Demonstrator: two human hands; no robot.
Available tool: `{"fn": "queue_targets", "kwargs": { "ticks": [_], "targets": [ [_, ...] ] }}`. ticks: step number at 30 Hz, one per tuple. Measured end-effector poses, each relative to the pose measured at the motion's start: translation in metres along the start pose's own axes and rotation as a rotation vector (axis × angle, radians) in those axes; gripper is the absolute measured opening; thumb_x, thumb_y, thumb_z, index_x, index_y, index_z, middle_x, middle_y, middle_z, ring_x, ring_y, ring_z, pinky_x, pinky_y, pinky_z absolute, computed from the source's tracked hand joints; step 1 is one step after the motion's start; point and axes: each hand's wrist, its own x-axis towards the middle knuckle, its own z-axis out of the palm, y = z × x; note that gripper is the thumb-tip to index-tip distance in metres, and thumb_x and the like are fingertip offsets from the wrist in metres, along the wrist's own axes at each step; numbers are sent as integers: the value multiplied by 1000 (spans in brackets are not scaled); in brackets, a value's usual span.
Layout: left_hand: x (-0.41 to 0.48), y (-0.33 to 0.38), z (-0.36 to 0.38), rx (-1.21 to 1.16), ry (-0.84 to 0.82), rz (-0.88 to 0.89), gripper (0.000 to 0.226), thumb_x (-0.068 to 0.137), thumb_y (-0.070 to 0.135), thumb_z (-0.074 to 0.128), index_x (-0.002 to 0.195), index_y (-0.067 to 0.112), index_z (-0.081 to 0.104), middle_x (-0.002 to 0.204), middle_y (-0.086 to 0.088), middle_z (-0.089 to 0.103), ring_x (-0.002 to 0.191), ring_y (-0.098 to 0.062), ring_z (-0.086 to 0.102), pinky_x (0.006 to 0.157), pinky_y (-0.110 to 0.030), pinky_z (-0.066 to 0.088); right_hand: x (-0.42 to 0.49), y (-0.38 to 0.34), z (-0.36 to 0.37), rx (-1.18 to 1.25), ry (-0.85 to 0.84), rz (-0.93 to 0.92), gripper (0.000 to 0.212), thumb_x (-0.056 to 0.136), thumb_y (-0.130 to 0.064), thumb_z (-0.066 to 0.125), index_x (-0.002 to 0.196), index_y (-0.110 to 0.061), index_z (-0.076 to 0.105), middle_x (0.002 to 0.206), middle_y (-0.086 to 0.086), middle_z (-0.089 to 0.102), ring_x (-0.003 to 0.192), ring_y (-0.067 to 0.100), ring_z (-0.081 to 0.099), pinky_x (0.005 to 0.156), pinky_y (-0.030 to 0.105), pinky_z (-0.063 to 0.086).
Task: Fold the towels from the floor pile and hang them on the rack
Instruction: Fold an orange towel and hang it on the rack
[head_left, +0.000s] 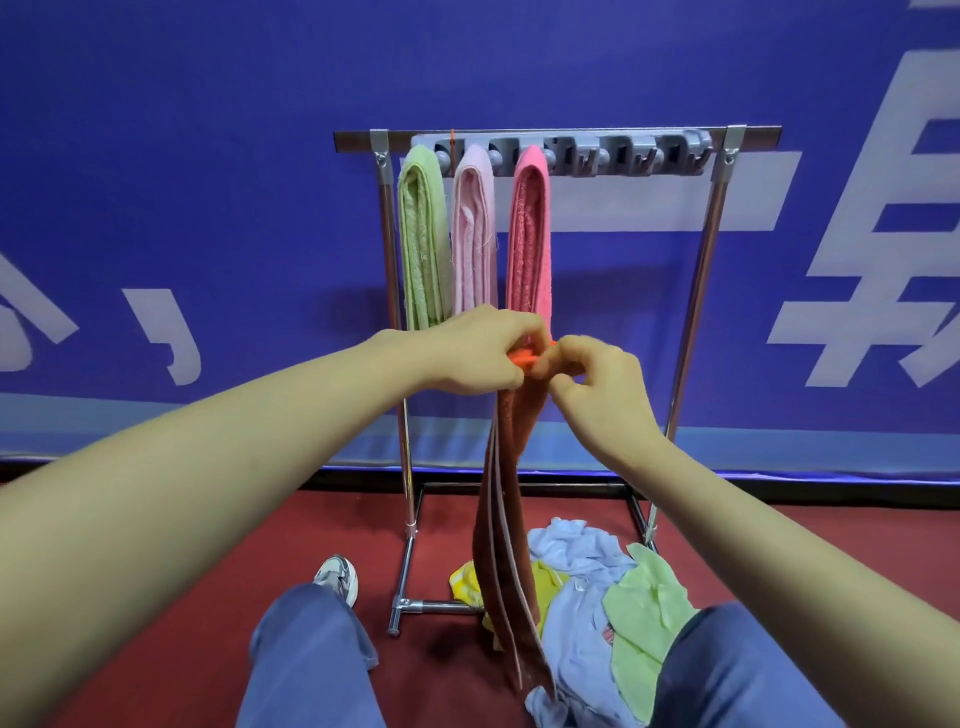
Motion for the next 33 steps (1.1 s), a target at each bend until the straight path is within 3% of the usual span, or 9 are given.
{"fn": "queue_targets", "kwargs": {
  "ticks": [2,5,8,15,19,21,28,30,33],
  "targets": [
    [-1,-2,5,38,-1,27,36,75,14,63,105,34,58,78,6,59,73,-16,55,68,-35,49,3,6,-2,-133,64,-72,25,72,-3,57,89,-21,59,92,-2,57,80,15,56,69,35,47],
    [-6,-4,9,46,4,61,38,75,17,63,109,33,58,75,4,59,71,-18,56,68,-40,51,7,15,-8,-60,-96,22,31,72,-13,64,96,-29,53,101,-2,59,85,19,60,73,42,53],
    [-8,-10,12,41,-2,64,40,73,12,60,105,34,52,79,3,63,71,-15,58,68,-41,51,5,26,-11,9,-235,122,27,75,-12,72,90,-29,57,80,2,70,74,23,66,77,46,57],
    [-9,-15,20,107,-103,4,46,79,16,64,121,27,50,85,3,63,80,-20,57,67,-35,44,0,33,-4,-44,-137,64,24,73,-9,79,78,-23,61,68,-2,69,68,18,66,73,41,56],
    [-6,-14,20,230,-124,20,8,79,22,63,85,18,58,72,1,56,77,-25,56,63,-34,39,2,30,-2,-21,-108,74,30,75,-9,79,97,-24,64,69,-1,69,71,16,66,75,36,55],
    [-6,-15,21,202,-110,2,9,80,24,63,79,15,59,67,1,54,73,-24,55,61,-34,40,4,31,-2,6,-130,99,22,76,-10,79,89,-24,69,70,-1,71,73,19,68,76,41,57],
    [-16,-28,31,-394,3,-136,17,74,11,72,70,17,57,61,7,49,58,-8,45,58,-26,37,8,24,-12,172,-130,144,17,75,-13,80,78,-16,64,73,6,71,67,15,64,71,43,57],
    [-21,-31,38,-646,-16,-150,19,74,9,76,82,16,61,67,2,53,60,-9,50,61,-27,43,9,23,-12,241,-143,151,18,73,-20,78,79,-17,61,73,11,71,67,21,62,71,50,56],
    [-25,-31,54,-836,-15,-203,31,81,0,77,105,17,67,76,1,61,69,-10,59,64,-26,51,13,15,-11,325,-146,140,18,74,-18,76,80,-17,59,67,11,68,63,20,57,65,44,52]
  ]
}}
